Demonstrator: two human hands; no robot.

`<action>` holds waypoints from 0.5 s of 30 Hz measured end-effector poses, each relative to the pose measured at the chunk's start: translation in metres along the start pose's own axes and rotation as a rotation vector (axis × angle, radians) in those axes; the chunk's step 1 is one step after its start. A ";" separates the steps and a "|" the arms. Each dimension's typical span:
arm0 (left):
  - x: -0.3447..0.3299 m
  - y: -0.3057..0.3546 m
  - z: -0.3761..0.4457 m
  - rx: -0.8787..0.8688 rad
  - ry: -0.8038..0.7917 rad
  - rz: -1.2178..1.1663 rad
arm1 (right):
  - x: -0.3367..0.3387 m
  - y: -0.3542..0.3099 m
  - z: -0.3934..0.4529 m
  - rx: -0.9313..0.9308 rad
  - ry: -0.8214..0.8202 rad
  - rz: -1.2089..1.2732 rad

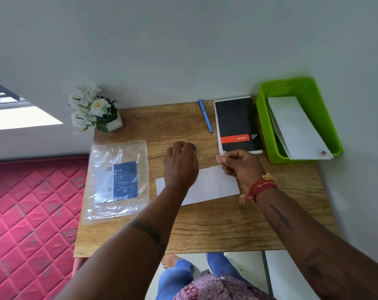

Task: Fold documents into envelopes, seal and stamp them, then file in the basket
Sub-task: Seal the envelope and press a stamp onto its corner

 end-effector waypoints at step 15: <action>-0.044 0.036 -0.028 0.169 -0.529 -0.347 | 0.005 0.032 -0.046 -0.174 0.134 0.037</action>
Point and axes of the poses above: each hand's wrist, its own z-axis towards the middle knuckle, its own x-axis out of the back of the hand, y = z × x, the point moved 4 cm from there along z, towards the middle knuckle, and after that the axes turned 14 degrees about x, right-handed, at the moved point
